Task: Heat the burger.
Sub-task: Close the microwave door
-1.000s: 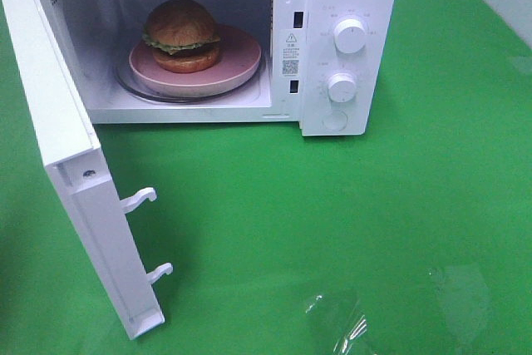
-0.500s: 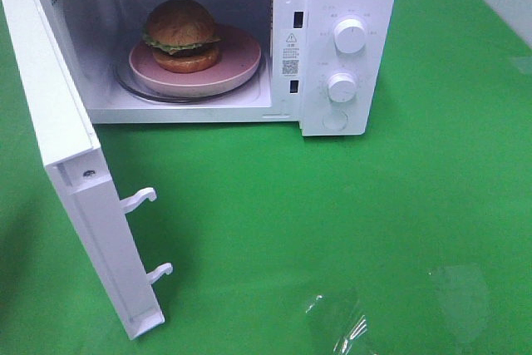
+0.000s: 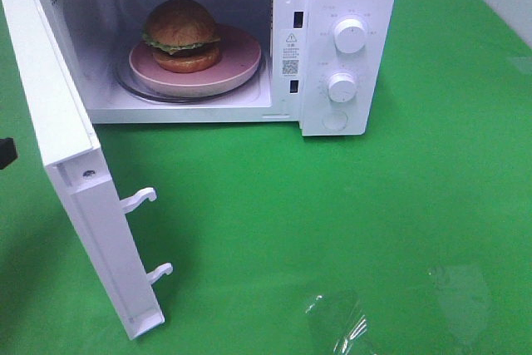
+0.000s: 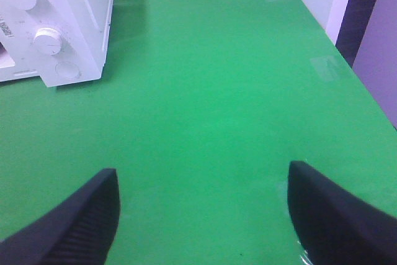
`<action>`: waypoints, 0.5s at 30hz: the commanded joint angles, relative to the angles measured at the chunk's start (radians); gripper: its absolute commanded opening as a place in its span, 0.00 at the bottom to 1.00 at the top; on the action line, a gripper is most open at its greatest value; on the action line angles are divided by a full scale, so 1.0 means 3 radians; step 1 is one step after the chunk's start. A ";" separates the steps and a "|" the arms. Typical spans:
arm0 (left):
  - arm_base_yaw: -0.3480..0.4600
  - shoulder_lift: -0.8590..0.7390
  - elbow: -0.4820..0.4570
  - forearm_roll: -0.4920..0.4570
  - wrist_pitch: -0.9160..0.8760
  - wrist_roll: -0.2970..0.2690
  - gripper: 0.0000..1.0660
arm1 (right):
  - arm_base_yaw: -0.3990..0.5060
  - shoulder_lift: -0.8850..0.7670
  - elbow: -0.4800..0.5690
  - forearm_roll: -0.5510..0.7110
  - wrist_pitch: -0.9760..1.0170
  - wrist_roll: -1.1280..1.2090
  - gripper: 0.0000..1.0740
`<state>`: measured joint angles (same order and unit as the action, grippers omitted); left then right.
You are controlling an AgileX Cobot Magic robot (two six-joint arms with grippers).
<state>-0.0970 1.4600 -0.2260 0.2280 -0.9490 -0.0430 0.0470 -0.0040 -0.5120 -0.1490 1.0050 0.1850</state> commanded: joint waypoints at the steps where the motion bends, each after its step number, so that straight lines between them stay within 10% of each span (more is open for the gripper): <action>1: -0.0273 0.0217 -0.0097 -0.0233 -0.0213 0.0103 0.00 | -0.0020 -0.0087 0.0000 0.0010 0.0003 -0.0013 0.68; 15: -0.1033 0.0680 -0.0387 -0.0760 -0.0390 0.0253 0.00 | -0.0020 -0.0087 0.0000 0.0010 0.0003 -0.0013 0.68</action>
<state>-0.4030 1.6660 -0.3330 0.0170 -1.0480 0.0260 0.0470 -0.0040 -0.5120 -0.1490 1.0050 0.1850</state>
